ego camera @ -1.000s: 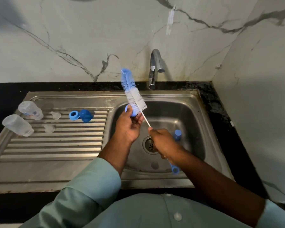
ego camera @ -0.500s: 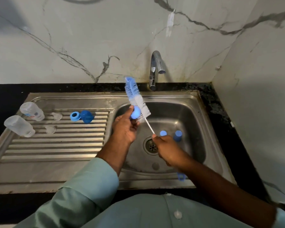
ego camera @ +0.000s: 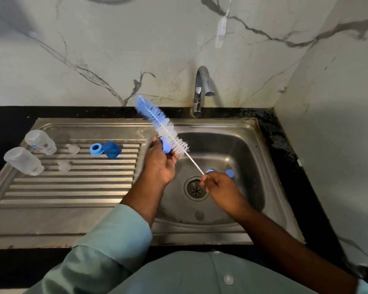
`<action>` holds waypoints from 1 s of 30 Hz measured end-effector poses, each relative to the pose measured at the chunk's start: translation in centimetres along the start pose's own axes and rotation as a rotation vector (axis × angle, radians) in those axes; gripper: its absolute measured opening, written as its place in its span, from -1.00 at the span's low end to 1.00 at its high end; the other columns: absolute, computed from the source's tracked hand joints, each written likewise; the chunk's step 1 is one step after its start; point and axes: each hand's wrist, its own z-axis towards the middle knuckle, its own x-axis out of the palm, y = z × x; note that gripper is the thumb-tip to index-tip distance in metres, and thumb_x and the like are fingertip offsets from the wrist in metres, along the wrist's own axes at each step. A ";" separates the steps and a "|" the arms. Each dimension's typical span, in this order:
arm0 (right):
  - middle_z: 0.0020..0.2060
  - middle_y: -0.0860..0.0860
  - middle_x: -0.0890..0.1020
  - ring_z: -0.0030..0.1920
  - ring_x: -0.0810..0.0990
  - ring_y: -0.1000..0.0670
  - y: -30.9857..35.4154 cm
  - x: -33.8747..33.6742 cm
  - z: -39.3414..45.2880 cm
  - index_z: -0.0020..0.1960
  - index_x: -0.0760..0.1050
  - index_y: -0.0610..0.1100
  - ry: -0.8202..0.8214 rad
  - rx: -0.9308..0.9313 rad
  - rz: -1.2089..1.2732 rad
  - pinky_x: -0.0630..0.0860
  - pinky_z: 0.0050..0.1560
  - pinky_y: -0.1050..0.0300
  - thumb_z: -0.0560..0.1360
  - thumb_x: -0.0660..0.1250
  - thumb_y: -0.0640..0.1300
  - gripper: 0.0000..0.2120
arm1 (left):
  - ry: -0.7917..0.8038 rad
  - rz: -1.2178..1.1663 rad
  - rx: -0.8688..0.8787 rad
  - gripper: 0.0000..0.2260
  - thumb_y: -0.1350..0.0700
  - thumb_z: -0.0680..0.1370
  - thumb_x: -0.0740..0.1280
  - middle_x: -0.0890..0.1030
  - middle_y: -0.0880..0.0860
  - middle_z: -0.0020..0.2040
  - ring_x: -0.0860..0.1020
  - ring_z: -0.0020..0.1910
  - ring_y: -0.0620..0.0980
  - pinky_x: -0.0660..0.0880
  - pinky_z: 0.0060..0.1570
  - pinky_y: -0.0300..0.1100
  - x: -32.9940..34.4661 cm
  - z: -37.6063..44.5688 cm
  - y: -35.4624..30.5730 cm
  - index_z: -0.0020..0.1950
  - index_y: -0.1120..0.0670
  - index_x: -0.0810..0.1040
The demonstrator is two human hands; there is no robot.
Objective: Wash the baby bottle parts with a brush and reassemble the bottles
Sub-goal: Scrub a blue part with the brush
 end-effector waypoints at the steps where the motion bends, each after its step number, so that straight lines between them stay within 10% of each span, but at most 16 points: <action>1: -0.42 0.01 0.53 -0.39 0.54 0.03 0.0 -0.1 0.0 -0.24 0.52 -0.07 0.049 0.032 0.071 0.43 -0.36 0.22 0.60 0.16 -0.15 -0.72 | 0.022 0.013 -0.001 -0.77 0.02 0.68 0.15 0.63 0.10 0.05 0.62 -0.08 0.01 0.56 0.03 -0.06 0.0 -0.1 0.2 0.11 0.11 0.54; 8: -0.28 -0.05 0.61 -0.24 0.55 0.02 0.7 0.0 -1.4 -0.16 0.57 -0.24 0.050 -0.243 -0.202 0.38 -0.25 0.32 0.59 0.20 -0.17 -0.75 | 0.008 0.043 0.024 -0.82 0.06 0.68 0.17 0.63 0.05 -0.09 0.65 -0.21 -0.04 0.59 -0.25 -0.17 -0.2 0.2 0.1 0.16 0.05 0.54; 23: -0.56 0.10 0.45 -0.49 0.41 0.14 1.7 -0.5 0.9 -0.35 0.46 -0.10 0.083 0.095 0.002 0.33 -0.36 0.21 0.60 0.17 -0.05 -0.63 | 0.071 0.225 -0.248 -0.54 -0.18 0.67 -0.02 0.68 0.04 -0.08 0.63 -0.04 0.01 0.35 0.23 0.01 0.3 -2.0 1.0 0.03 0.06 0.56; 30: -0.47 0.03 0.47 -0.36 0.47 0.04 0.5 -0.6 0.0 -0.40 0.39 -0.12 0.029 0.031 -0.112 0.41 -0.20 0.11 0.61 0.15 0.00 -0.57 | 0.013 0.166 -0.227 -0.70 -0.03 0.67 0.09 0.65 0.08 -0.13 0.62 -0.11 0.04 0.48 -0.06 -0.04 -0.1 -1.3 0.5 -0.03 0.07 0.55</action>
